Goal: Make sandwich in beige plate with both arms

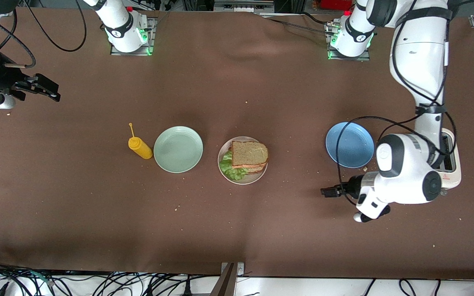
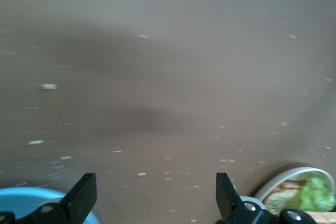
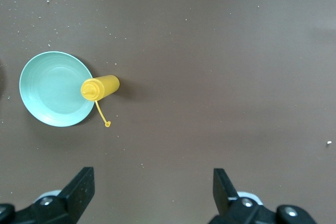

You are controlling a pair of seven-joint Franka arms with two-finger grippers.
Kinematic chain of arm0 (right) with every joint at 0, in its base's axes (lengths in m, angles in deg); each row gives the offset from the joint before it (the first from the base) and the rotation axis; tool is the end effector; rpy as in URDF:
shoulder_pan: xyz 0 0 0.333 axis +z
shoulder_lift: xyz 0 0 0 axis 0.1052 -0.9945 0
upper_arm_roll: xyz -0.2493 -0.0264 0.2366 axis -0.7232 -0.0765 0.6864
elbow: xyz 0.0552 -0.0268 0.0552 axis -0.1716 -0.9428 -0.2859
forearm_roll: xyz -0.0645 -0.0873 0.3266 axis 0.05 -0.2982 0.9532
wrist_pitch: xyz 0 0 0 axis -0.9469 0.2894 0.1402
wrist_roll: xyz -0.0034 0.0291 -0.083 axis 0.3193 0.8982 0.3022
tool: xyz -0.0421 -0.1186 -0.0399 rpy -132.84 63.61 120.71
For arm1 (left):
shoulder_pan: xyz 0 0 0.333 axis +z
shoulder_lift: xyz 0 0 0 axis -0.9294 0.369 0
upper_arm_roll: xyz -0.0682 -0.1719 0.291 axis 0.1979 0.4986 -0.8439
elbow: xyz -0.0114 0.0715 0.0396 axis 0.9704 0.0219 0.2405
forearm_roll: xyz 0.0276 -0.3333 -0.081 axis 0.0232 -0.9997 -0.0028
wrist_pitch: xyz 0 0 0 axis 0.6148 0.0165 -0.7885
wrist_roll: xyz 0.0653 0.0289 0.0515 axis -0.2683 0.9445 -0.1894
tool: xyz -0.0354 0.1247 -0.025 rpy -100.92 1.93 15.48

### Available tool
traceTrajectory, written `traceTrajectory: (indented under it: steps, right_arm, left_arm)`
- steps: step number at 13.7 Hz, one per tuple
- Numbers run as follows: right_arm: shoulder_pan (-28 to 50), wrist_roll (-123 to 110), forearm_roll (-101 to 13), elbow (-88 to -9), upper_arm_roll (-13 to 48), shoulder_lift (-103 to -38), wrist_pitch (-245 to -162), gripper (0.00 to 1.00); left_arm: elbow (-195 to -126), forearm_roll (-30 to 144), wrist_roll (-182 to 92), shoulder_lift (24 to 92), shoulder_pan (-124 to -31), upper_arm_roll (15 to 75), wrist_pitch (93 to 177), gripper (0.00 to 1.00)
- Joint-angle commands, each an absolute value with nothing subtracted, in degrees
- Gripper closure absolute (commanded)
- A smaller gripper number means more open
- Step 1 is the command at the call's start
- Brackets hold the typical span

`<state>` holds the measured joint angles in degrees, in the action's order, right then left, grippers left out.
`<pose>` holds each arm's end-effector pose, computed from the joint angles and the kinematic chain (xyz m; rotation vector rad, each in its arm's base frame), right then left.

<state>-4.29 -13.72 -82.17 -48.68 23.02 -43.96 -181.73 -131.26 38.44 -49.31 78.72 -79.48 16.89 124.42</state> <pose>0.4897 0.0119 0.5921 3.1255 -0.0136 -0.0625 0.7034 -0.0970 0.2974 2.7947 0.4210 -0.2948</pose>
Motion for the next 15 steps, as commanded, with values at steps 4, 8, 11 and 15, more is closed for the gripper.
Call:
traceTrajectory:
  steps: [4, 8, 11, 15]
  right_arm:
    - [-4.46, -14.08, -81.44, -47.51, 23.32, -43.93, -180.12, 0.00]
    - [-4.46, -14.17, -80.21, -47.51, 23.32, -43.84, -179.24, 0.00]
    - [-4.46, -14.17, -79.86, -47.51, 23.24, -43.84, -179.16, 0.00]
    - [-4.46, -14.17, -79.86, -47.59, 23.15, -44.02, -178.89, 0.00]
  left_arm:
    - [-132.28, 55.83, -49.18, 71.56, -74.68, 17.06, 114.45, 0.00]
    - [-135.86, 68.85, -45.95, 62.88, -71.69, 17.94, 109.60, 0.00]
    - [-149.01, 68.95, -37.42, 49.64, -71.25, 17.67, 110.74, 0.00]
    - [-153.47, 69.04, -37.84, 38.17, -73.79, 17.68, 108.22, 0.00]
